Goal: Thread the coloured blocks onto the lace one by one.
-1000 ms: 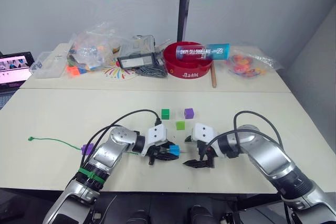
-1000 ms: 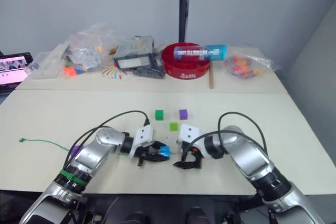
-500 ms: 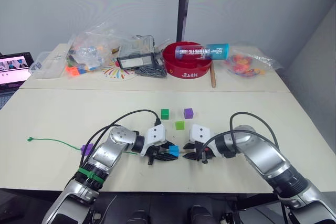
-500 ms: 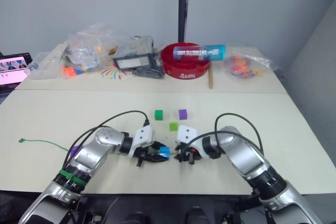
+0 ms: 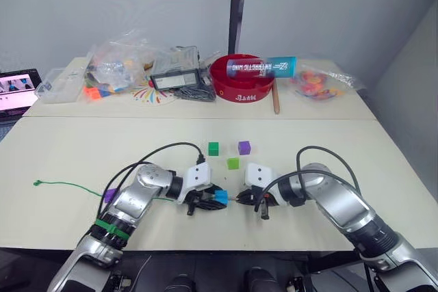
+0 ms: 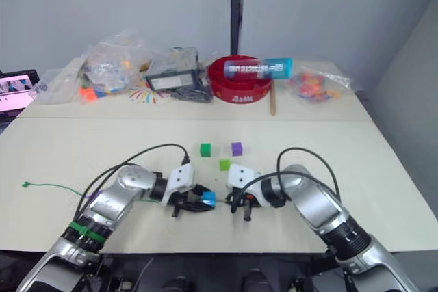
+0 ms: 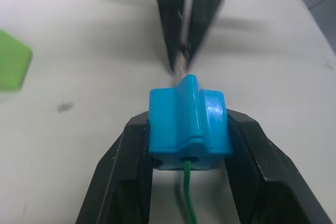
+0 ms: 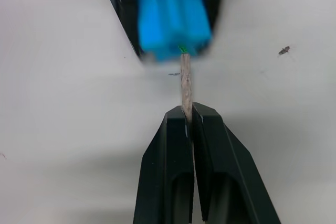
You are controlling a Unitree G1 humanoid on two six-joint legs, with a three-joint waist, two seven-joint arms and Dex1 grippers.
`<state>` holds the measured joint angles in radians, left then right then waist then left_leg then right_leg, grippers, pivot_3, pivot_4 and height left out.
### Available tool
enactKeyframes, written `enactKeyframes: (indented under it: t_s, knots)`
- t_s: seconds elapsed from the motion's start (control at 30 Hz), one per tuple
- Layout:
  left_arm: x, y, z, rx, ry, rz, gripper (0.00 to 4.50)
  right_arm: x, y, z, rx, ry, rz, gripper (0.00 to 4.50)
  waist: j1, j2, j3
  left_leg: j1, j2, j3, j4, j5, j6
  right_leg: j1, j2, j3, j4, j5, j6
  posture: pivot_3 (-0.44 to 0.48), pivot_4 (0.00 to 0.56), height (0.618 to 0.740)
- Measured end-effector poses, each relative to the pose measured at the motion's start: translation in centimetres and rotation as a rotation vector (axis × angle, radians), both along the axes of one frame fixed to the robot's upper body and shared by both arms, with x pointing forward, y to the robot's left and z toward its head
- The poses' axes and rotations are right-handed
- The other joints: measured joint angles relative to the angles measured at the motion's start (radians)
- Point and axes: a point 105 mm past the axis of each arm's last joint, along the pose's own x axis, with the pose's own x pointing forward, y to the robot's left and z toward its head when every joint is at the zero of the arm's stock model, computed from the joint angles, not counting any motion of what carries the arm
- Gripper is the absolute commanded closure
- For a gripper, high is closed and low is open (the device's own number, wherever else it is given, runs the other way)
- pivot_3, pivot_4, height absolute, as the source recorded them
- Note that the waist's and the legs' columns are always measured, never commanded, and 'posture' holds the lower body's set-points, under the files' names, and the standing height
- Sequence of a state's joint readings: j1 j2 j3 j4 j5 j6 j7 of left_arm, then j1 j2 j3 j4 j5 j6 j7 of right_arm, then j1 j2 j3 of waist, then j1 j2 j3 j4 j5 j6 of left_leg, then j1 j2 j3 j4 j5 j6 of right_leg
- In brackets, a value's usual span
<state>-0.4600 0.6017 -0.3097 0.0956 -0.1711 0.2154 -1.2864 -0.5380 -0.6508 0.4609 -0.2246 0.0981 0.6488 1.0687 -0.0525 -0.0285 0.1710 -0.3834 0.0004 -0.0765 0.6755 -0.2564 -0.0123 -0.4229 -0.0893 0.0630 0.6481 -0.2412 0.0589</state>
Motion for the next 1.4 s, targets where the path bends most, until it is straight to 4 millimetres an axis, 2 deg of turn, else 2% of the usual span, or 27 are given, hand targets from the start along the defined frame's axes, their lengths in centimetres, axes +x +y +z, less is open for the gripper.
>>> enactKeyframes:
  t_s: [0.27, 0.43, 0.67, 0.8, 0.87, 1.07, 1.23, 1.4]
  knots:
    - [-1.9, 8.7, 0.6, 0.128, 0.035, 0.095, 3.13, 0.0, 0.3, 0.1, -0.023, -0.006, 0.024, 4.5, -0.003, 0.0, 0.0, 0.0, 0.001, 0.0, -0.001, 0.0, 0.0, 0.0, 0.0, 0.0, 0.0, 0.0, 0.0, 0.0, 0.15, 0.731]
    - [-2.1, 13.9, 0.8, 0.204, 0.025, 0.163, 3.13, 0.0, 0.5, 0.2, -0.031, -0.01, 0.036, 4.5, -0.007, 0.001, 0.0, 0.002, 0.001, 0.001, -0.002, 0.0, 0.0, 0.0, 0.0, 0.0, 0.0, -0.001, -0.002, 0.0, 0.15, 0.731]
    - [-1.3, 18.0, 0.8, 0.237, -0.02, 0.249, 3.13, -0.1, 0.6, 0.2, -0.029, -0.007, 0.041, 4.5, -0.016, 0.003, -0.001, 0.009, 0.002, 0.002, -0.006, 0.0, 0.0, 0.003, 0.001, 0.0, 0.001, -0.001, -0.003, 0.0, 0.15, 0.731]
    - [-1.2, 18.5, 0.7, 0.237, -0.038, 0.258, 3.13, -0.1, 0.6, 0.2, -0.028, -0.005, 0.044, 4.5, -0.016, 0.004, -0.002, 0.01, 0.003, 0.003, -0.007, 0.0, 0.0, 0.003, 0.002, 0.001, 0.002, -0.002, -0.003, 0.0, 0.15, 0.731]
    - [-1.1, 18.4, 0.7, 0.229, -0.041, 0.26, 2.06, -0.2, 0.6, 0.2, -0.027, -0.003, 0.046, 4.5, -0.014, 0.005, -0.002, 0.01, 0.003, 0.003, -0.007, 0.0, 0.0, 0.003, 0.002, 0.001, 0.002, -0.002, -0.003, 0.0, 0.15, 0.731]
    - [-1.2, 17.9, 1.0, 0.21, -0.012, 0.256, 0.2, -0.2, 0.7, 0.2, -0.027, -0.001, 0.049, 4.5, -0.01, 0.005, -0.002, 0.008, 0.003, 0.003, -0.006, 0.0, 0.0, 0.002, 0.002, 0.001, 0.001, -0.002, -0.003, 0.0, 0.15, 0.731]
    - [-1.3, 17.0, 2.6, 0.212, 0.032, 0.236, 0.2, -0.3, 0.8, 0.1, -0.024, 0.006, 0.05, 4.5, -0.006, 0.003, -0.001, 0.002, 0.003, 0.001, -0.006, 0.0, 0.0, -0.002, 0.002, 0.0, 0.001, -0.001, -0.003, 0.0, 0.15, 0.731]
    - [-0.8, 13.6, 6.3, 0.125, 0.019, 0.176, 0.2, -0.1, 1.3, 0.6, -0.018, -0.003, 0.06, 4.5, -0.001, 0.003, -0.001, 0.0, 0.002, 0.001, -0.006, 0.0, 0.0, -0.002, 0.002, 0.0, 0.001, -0.001, -0.003, 0.0, 0.15, 0.731]
